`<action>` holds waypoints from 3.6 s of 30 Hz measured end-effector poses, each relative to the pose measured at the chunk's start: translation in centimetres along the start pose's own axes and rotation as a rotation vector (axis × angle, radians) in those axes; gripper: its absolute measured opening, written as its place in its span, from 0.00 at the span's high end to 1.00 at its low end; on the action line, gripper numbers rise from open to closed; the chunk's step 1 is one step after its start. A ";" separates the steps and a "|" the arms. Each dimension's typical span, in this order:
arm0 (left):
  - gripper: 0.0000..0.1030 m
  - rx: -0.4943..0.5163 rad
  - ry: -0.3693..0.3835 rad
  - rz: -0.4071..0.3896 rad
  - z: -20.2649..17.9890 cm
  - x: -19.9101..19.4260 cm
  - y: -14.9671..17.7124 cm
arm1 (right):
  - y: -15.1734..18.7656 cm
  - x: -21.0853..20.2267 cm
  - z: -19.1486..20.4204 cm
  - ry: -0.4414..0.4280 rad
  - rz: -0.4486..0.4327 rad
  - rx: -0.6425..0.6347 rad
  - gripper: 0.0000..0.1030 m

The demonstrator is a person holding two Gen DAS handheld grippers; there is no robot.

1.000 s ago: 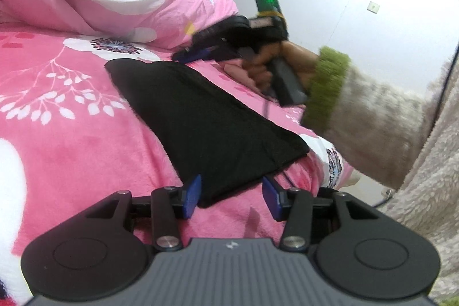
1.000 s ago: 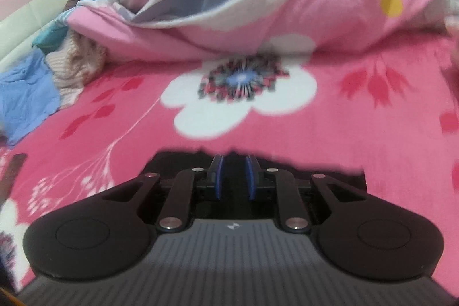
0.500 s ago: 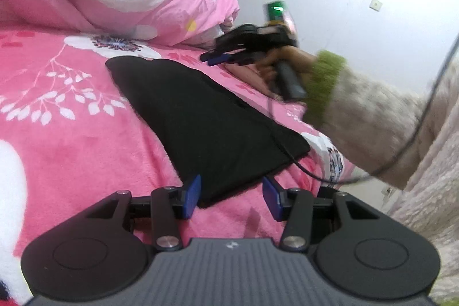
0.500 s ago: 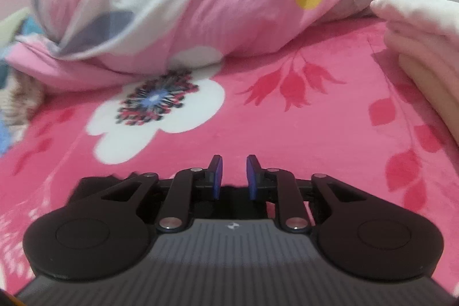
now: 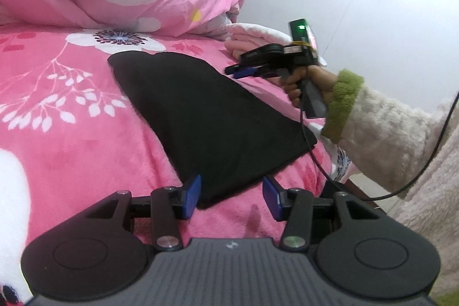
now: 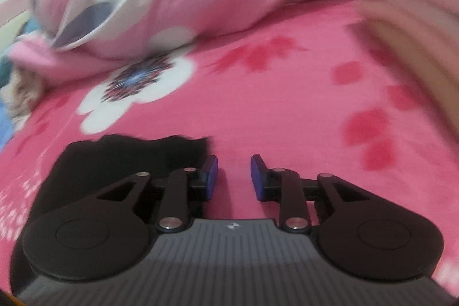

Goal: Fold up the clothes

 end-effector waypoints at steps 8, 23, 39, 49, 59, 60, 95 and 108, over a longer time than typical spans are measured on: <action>0.52 0.019 -0.085 0.058 0.0 -1.3 -2.0 | 1.4 -4.2 -0.4 -0.248 -0.067 0.149 0.74; 0.50 0.002 -0.099 0.170 0.5 15.6 -18.9 | 9.4 -10.8 -0.2 -0.344 -0.234 0.250 0.53; 0.55 -0.112 -0.060 0.284 2.3 23.4 -18.5 | 10.0 -8.1 2.1 -0.382 -0.117 0.102 0.71; 0.55 -0.122 -0.052 0.300 2.5 24.3 -19.2 | 10.1 -8.0 2.3 -0.313 -0.100 0.116 0.79; 0.51 -0.087 -0.096 0.363 2.0 25.5 -19.9 | 10.2 -8.8 5.1 -0.241 -0.156 -0.108 0.95; 0.51 -0.065 -0.106 0.368 1.7 25.7 -20.0 | 10.3 -8.9 5.4 -0.228 -0.161 -0.128 0.95; 0.95 0.041 -0.287 0.267 -0.5 24.3 -19.9 | 11.0 -10.7 4.4 -0.182 -0.147 -0.019 0.68; 0.95 0.032 -0.280 0.226 -0.8 24.4 -20.1 | 10.8 -11.0 5.0 -0.214 -0.186 -0.074 0.97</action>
Point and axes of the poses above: each gripper's, at about its wrist camera, not at the fingertips, and x roughly the way its jaws point, z to its left, y to its underside, the point moved 5 cm from there along x, roughly the way its jaws point, and after that the axes turned 1 degree about x, right-handed, at the moved point
